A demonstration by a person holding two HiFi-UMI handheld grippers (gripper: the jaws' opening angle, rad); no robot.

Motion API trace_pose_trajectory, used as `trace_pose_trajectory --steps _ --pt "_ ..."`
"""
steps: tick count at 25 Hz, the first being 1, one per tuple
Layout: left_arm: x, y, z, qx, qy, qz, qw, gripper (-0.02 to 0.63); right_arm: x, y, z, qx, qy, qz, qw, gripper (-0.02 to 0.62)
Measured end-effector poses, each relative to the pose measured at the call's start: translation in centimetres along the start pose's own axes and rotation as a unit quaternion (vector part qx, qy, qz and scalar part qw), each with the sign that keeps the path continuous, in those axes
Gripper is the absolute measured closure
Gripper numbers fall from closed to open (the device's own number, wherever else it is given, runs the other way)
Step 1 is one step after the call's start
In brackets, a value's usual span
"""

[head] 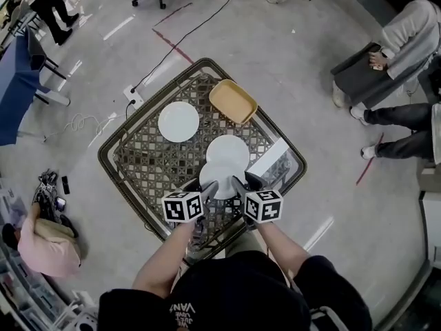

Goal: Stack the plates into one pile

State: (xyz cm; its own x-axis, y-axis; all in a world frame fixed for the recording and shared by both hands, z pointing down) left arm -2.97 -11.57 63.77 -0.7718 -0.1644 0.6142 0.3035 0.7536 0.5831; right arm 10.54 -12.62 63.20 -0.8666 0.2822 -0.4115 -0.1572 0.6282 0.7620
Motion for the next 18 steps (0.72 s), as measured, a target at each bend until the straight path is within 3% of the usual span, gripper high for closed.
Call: trace_pose_trajectory --steps 8,18 --pt "-0.4 -3.5 -4.8 0.003 0.001 -0.011 0.9999 0.312 -3.1 -3.9 -3.6 0.004 0.004 0.020 1.000 0.430" --pt "0.6 -3.7 -7.1 0.018 -0.005 -0.001 0.9998 0.293 -4.1 -4.1 -6.5 0.038 -0.002 0.053 0.998 0.383"
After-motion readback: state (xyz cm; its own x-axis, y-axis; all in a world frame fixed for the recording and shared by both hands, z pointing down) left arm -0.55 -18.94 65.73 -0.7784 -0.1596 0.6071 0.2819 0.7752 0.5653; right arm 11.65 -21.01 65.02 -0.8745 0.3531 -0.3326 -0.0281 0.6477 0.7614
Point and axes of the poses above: the fingertips, and each gripper's own axes: z backward along the fingers, x to its left, y out of its underside, the point moved 3 cm from there along z, backward along the fingers, and after that the axes turned 13 degrees about -x, right-handed, at the moved point
